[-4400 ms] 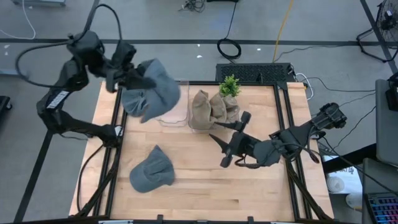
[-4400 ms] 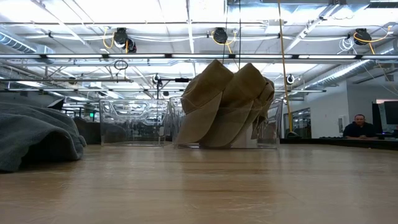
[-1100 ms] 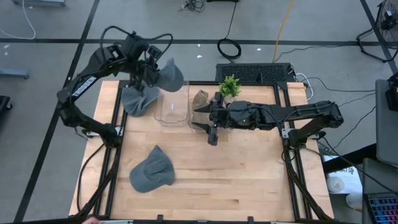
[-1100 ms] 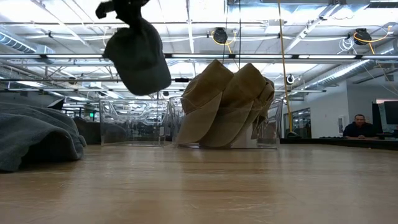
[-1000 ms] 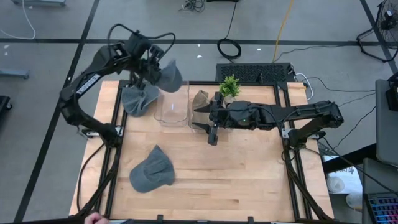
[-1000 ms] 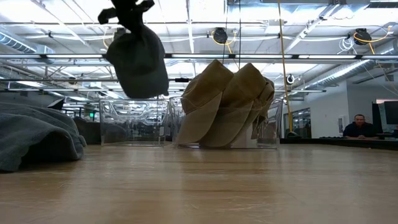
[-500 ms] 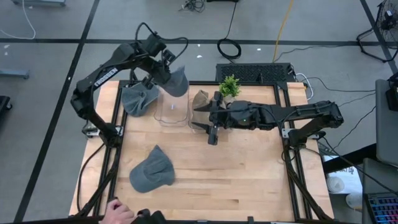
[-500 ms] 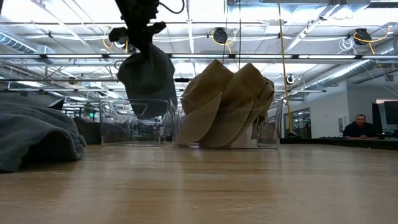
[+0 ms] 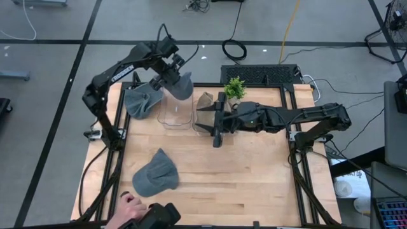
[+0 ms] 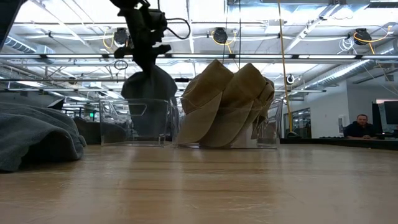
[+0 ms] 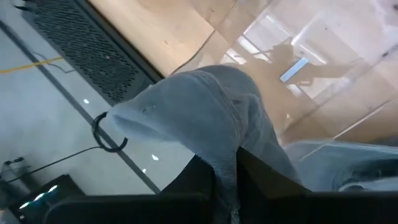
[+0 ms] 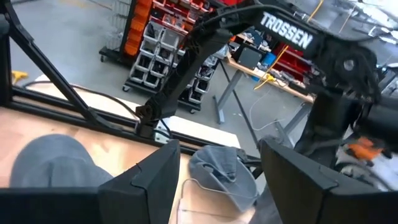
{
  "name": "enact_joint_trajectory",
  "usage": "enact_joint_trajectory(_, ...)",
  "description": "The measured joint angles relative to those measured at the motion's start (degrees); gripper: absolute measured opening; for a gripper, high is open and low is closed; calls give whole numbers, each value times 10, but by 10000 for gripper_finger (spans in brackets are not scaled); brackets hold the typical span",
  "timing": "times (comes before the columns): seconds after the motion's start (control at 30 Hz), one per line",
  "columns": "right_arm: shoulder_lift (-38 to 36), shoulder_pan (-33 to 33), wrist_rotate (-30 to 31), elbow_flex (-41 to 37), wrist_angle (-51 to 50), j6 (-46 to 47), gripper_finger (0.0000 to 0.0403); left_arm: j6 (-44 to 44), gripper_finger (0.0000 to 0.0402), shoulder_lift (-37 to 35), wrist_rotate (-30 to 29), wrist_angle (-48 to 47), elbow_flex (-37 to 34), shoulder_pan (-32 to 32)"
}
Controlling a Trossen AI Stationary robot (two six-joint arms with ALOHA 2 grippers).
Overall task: Pick & Place hat
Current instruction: Put the top right blue cap into the left transparent bin
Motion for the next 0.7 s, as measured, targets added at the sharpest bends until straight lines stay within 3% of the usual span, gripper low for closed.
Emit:
enact_joint_trajectory(0.53,0,-1,-1,0,0,-14,216,9,39,34,-8,59,0,0)
enact_joint_trajectory(0.7,0,-1,-1,0,0,-13,216,-64,42,34,-16,59,0,-3)
